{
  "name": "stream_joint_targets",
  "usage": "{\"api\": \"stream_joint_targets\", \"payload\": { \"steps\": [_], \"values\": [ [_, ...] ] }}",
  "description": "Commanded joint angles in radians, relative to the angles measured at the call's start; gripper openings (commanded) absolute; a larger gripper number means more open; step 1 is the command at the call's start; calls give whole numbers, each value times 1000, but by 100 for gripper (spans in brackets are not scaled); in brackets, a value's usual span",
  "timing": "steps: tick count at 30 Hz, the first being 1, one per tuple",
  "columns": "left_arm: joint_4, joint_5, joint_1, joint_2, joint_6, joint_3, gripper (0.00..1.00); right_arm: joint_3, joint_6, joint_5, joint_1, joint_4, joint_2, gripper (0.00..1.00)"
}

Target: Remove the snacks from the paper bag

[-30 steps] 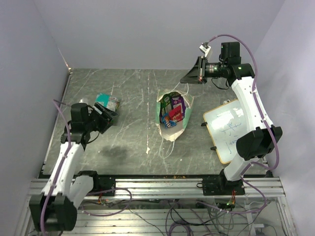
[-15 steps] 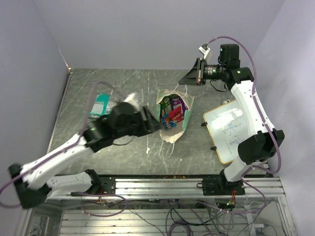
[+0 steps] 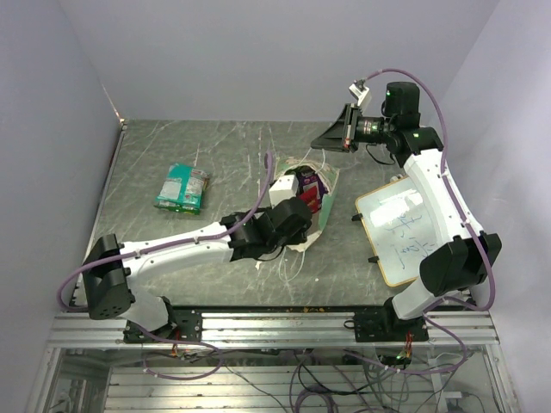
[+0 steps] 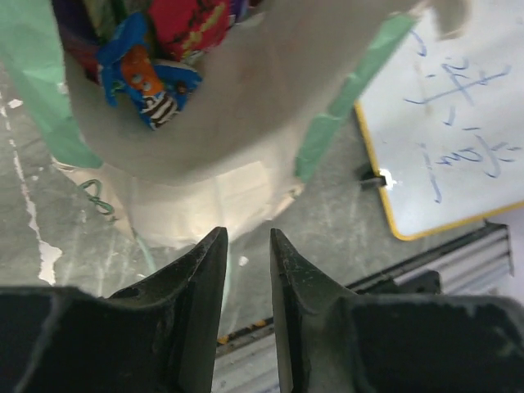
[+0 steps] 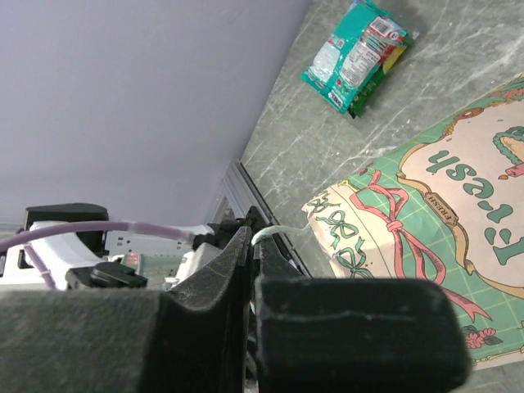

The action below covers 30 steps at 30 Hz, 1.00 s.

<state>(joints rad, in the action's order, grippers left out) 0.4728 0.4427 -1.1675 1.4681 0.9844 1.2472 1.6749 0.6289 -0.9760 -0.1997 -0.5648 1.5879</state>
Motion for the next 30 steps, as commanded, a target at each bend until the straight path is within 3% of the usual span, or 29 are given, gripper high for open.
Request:
{"api": "stream_joint_targets", "payload": {
  "steps": [1,6,11,13,17,21,30],
  "values": [
    [-180,123,2,-3,-9,-72,37,24,3,8,-3,23,-20,0],
    [-119,183,4,116,30,-17,32,26,18,5,-3,29,-23,0],
    [-69,244,9,211,62,40,35,13,34,3,-3,46,-28,0],
    [-35,256,13,246,86,64,39,13,36,2,-2,49,-27,0],
    [-26,263,29,291,104,86,56,19,38,-13,-3,52,-19,0],
    [25,279,42,336,128,130,63,33,23,-26,-2,28,-8,0],
    [100,293,84,415,157,175,64,42,29,-43,-3,39,-2,0]
  ]
}}
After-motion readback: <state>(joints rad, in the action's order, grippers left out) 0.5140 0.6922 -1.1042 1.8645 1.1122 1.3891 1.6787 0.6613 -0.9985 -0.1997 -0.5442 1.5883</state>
